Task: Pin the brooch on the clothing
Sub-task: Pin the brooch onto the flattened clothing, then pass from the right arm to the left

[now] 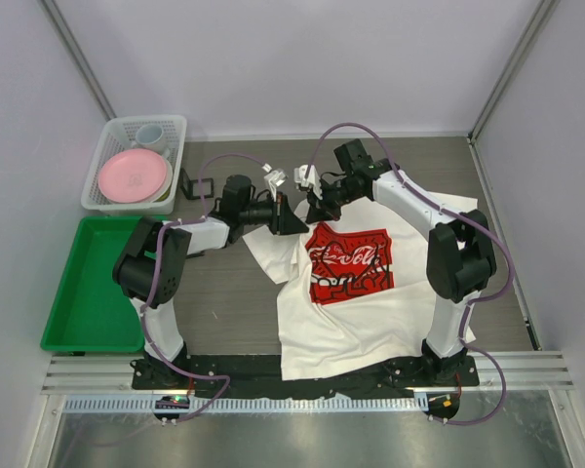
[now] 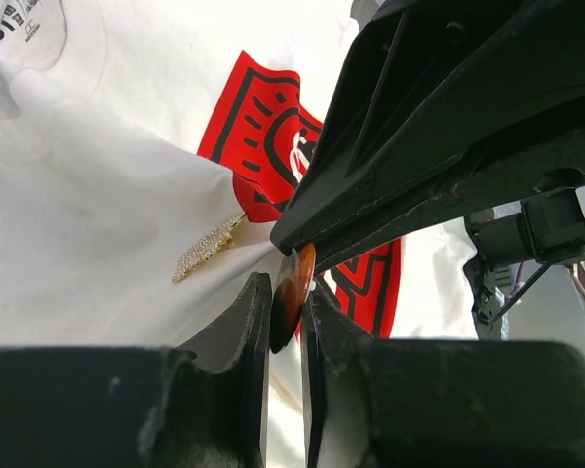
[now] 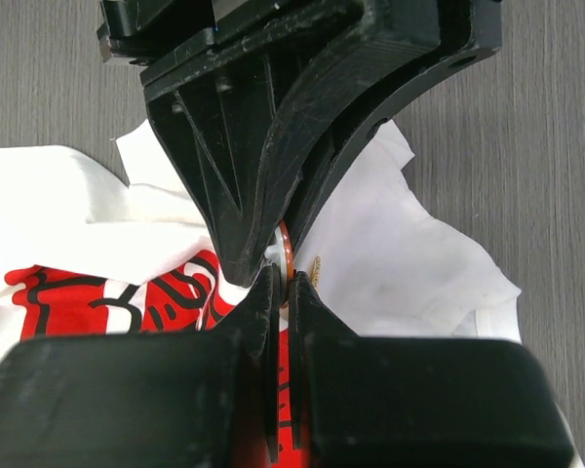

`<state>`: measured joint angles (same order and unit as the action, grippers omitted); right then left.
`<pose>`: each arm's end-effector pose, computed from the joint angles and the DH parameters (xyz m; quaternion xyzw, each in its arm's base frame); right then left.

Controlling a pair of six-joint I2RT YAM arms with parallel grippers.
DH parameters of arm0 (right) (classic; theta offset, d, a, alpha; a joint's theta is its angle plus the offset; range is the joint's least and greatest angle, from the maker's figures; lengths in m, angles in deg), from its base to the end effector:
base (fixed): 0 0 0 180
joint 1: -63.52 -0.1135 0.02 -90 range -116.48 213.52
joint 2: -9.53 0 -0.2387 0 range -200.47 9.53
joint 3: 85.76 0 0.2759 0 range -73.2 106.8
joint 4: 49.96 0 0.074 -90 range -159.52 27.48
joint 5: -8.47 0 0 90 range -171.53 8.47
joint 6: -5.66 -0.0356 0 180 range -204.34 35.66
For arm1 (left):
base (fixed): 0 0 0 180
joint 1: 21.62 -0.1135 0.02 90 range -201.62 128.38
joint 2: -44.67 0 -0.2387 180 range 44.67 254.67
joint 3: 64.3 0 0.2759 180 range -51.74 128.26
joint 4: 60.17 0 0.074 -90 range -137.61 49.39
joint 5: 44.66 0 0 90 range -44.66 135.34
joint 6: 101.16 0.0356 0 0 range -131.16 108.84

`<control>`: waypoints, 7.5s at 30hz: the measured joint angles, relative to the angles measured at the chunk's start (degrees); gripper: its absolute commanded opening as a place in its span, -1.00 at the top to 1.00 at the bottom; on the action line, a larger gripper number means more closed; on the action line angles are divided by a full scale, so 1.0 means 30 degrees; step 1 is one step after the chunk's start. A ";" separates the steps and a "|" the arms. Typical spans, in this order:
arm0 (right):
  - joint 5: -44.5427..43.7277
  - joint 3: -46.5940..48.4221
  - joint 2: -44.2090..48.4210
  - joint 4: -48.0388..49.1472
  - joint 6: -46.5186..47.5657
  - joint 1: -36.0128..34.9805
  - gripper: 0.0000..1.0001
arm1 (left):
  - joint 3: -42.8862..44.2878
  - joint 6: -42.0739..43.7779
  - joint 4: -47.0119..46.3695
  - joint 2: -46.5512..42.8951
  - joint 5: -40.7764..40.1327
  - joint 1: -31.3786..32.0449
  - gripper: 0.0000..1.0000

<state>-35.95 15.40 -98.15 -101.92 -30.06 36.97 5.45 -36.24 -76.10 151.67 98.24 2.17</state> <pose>0.3628 0.2097 0.2253 -0.6553 0.6073 0.3019 0.3324 0.3530 -0.1867 0.1401 0.2429 0.7421 -0.5438 0.3077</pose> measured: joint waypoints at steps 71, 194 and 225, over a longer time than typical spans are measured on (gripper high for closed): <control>0.4452 -0.1428 -0.0299 0.3643 -0.5668 0.1297 0.98 | -0.1545 -0.3723 -0.2426 -0.0634 -0.0146 -0.0648 0.49; 0.4495 -0.9464 -0.0831 2.3197 -3.2450 0.2616 0.99 | -0.3963 -0.8626 -1.0309 0.0517 -0.1989 -0.1304 0.13; 0.4532 -0.9078 -0.0831 2.3015 -3.2538 0.2550 0.98 | -0.3461 -0.9165 -1.0936 0.0889 -0.1617 -0.1362 0.30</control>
<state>-22.35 -11.83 -100.64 -32.87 -127.67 44.62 -4.93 -63.74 -108.91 154.34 93.39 -1.91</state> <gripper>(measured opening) 0.028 0.404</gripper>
